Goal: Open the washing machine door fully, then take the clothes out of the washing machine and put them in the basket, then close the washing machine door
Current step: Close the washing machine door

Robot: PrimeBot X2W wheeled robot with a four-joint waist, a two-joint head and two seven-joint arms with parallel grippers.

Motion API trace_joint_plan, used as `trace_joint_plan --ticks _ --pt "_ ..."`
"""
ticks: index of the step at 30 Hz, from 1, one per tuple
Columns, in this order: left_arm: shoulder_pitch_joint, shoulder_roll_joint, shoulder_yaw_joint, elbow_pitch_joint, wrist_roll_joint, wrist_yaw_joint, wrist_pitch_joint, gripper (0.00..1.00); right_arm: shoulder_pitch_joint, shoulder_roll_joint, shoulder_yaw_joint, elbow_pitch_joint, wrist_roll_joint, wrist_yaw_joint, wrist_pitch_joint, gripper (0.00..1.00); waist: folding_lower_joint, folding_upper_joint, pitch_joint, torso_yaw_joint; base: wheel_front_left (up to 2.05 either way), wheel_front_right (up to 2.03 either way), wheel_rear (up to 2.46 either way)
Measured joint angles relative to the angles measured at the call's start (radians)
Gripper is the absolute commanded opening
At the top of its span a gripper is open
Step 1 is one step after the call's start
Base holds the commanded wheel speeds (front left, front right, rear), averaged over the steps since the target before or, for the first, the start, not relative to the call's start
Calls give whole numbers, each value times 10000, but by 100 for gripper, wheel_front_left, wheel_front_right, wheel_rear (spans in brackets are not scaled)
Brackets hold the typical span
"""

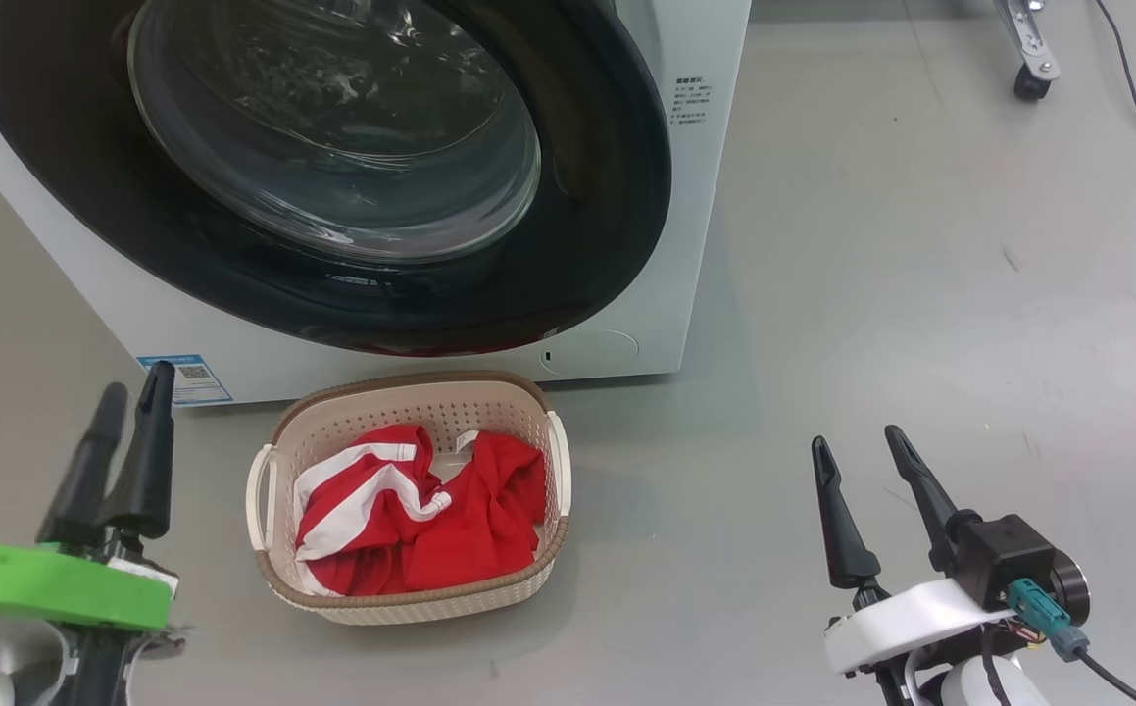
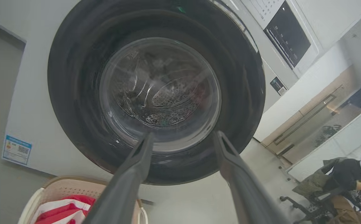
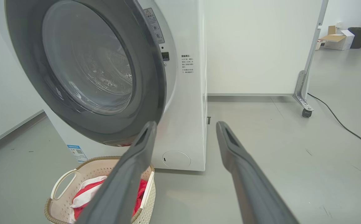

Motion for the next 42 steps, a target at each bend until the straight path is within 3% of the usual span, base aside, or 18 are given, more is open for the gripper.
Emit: trace_joint_plan --ticks 4,11,18,22,42 --pt "65 408 -433 115 1969 0 -1104 100 0 0 -13 -4 0 2 0 100 0 0 -15 -19 0 0 0" --pt "778 447 -616 986 4274 -21 -2671 100 7 0 -61 -36 -8 4 0 100 0 0 -38 -56 0 0 0" --pt "1217 357 -1141 1615 5660 614 -3384 100 98 2 -104 -50 -263 -2 0 100 0 0 -54 -84 0 0 0" --pt "1338 178 -1327 1937 5975 913 -3382 100 200 2 -115 -44 -410 -17 0 100 0 0 -79 -92 0 0 0" --pt "1390 -391 -1592 2663 6464 1429 -3551 100 451 6 -117 107 -621 -180 0 100 0 0 -411 -144 0 0 0"
